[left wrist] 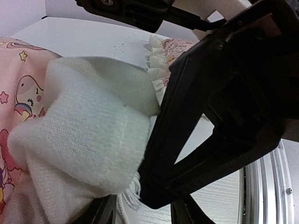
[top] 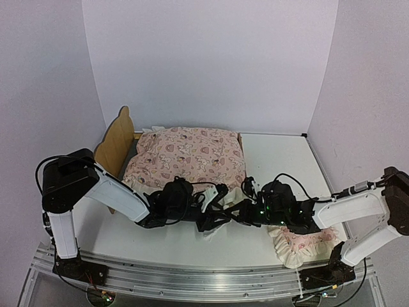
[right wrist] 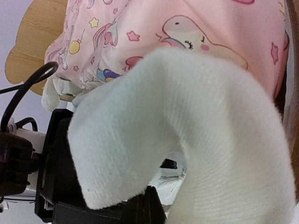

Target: Set up the pet bed

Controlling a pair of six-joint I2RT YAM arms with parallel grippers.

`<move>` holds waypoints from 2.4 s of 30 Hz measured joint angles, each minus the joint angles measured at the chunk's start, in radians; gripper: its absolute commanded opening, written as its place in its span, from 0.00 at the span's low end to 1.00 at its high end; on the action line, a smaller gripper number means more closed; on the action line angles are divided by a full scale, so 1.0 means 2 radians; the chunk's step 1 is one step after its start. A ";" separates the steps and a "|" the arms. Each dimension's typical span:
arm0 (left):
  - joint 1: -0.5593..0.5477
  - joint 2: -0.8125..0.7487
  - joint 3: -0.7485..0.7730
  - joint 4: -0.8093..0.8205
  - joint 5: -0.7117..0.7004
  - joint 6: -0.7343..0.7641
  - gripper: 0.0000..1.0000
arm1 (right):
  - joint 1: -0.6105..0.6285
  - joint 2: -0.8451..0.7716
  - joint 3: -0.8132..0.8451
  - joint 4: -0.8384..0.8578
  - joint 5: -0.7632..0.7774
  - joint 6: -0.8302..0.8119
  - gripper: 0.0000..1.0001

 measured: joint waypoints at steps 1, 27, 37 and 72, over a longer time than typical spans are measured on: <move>0.000 0.001 0.000 0.003 0.000 -0.001 0.28 | 0.000 0.000 0.000 0.001 0.002 0.001 0.00; 0.002 0.012 0.006 -0.006 -0.032 -0.007 0.00 | 0.000 -0.045 -0.002 -0.058 0.072 0.017 0.17; 0.002 0.012 0.015 -0.055 -0.037 0.001 0.00 | 0.002 -0.001 0.020 -0.113 0.107 0.020 0.30; 0.014 0.017 0.056 -0.092 -0.018 0.098 0.00 | 0.011 -0.036 0.011 -0.123 0.063 -0.107 0.00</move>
